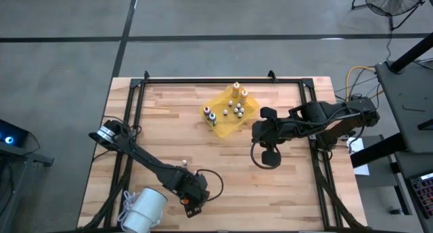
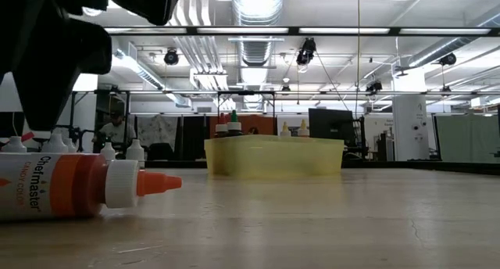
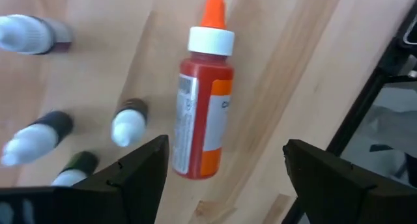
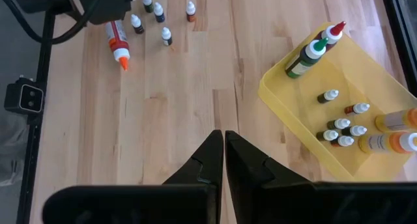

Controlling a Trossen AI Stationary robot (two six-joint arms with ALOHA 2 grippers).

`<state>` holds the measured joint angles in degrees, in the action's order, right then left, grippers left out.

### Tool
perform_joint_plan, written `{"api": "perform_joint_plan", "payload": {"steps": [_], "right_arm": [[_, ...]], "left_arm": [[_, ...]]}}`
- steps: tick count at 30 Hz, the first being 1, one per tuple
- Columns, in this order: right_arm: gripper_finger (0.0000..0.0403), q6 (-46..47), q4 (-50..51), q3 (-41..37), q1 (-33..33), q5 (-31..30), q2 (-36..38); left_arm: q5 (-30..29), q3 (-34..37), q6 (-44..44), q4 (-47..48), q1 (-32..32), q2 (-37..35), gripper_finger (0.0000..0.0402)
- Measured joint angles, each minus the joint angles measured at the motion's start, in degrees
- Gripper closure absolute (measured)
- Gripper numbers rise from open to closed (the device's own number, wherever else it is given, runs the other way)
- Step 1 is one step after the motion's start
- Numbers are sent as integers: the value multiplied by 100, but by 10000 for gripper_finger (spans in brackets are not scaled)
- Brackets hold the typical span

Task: Pick & Place food coloring
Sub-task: Put the large orange food coloring bottle into the yellow bin

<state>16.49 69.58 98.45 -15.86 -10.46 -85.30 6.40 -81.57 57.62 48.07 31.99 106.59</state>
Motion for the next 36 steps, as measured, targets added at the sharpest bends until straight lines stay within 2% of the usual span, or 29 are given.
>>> {"api": "perform_joint_plan", "payload": {"steps": [3, 14, 22, 36], "right_arm": [[394, 0, 1, 0, 0, 0, 0], [394, -39, 15, 0, 0, 0, 2], [394, -49, 19, 0, 1, 1, 1], [394, -68, 21, 0, 1, 0, 2]], "left_arm": [[13, 128, -139, -246, 0, 0, 127], [71, 210, -109, -207, 0, 0, 127], [351, 209, -94, -170, 43, 0, 127], [310, 218, -312, -54, 48, 0, 127]]}}
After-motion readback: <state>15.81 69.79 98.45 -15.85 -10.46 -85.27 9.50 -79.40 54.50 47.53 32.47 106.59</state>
